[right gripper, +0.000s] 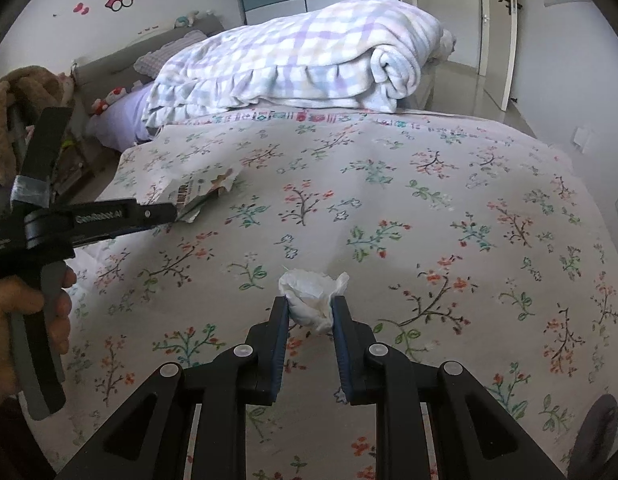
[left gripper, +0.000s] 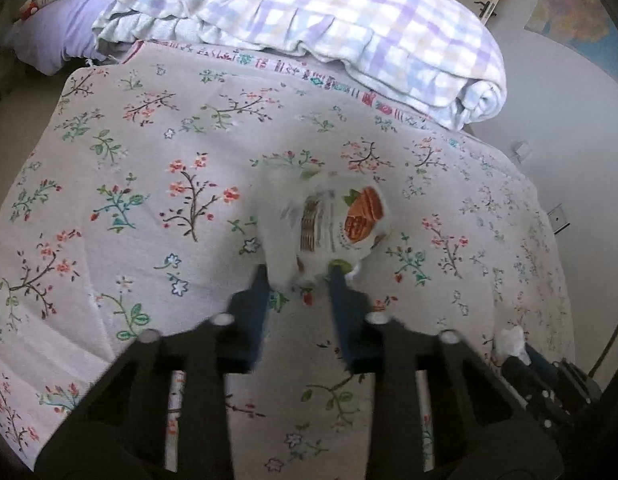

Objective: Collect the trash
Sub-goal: 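Grasp the white-and-orange snack wrapper with the left tool while the right tool holds the tissue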

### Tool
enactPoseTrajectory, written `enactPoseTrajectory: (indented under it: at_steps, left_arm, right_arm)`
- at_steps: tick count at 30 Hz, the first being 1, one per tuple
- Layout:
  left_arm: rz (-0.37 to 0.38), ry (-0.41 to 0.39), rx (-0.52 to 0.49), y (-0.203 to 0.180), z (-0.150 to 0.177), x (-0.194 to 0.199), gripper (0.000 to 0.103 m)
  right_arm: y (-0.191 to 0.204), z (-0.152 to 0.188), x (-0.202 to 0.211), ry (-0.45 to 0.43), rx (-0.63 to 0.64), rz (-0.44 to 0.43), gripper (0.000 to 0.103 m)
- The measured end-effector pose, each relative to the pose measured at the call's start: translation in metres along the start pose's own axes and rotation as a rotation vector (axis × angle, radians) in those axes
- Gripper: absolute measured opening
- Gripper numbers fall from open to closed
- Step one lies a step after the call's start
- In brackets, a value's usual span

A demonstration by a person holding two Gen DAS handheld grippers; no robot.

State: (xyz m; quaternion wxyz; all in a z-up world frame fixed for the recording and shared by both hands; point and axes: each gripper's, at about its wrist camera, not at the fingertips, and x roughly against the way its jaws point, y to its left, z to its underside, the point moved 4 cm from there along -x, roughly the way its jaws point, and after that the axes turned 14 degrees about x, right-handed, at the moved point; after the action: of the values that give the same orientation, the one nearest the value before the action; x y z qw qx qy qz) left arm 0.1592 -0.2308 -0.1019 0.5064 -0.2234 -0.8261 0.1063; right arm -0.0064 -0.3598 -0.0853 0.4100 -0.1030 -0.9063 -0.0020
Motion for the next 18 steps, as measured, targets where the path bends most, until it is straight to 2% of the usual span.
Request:
enactPoseTrajectory:
  at_steps: [3, 6, 15, 17, 18]
  left_arm:
    - [-0.038, -0.025, -0.034, 0.0, 0.0, 0.001, 0.006]
    - [-0.05, -0.047, -0.06, 0.0, 0.0, 0.009, 0.004]
    - [-0.027, -0.069, -0.071, 0.011, -0.002, 0.038, 0.003]
    - [-0.003, -0.05, -0.065, 0.014, -0.002, 0.042, 0.006]
    - [0.004, -0.035, -0.063, 0.017, -0.001, 0.042, 0.022]
  right_arm:
    - [-0.001, -0.001, 0.0, -0.003, 0.001, 0.007, 0.022]
    - [0.0, -0.003, 0.0, -0.006, 0.003, 0.01, 0.022]
    - [0.011, -0.014, 0.005, -0.036, 0.013, 0.006, 0.022]
    - [0.015, -0.016, 0.006, -0.043, 0.013, 0.0, 0.022]
    - [0.016, -0.016, 0.007, -0.045, 0.012, -0.004, 0.022]
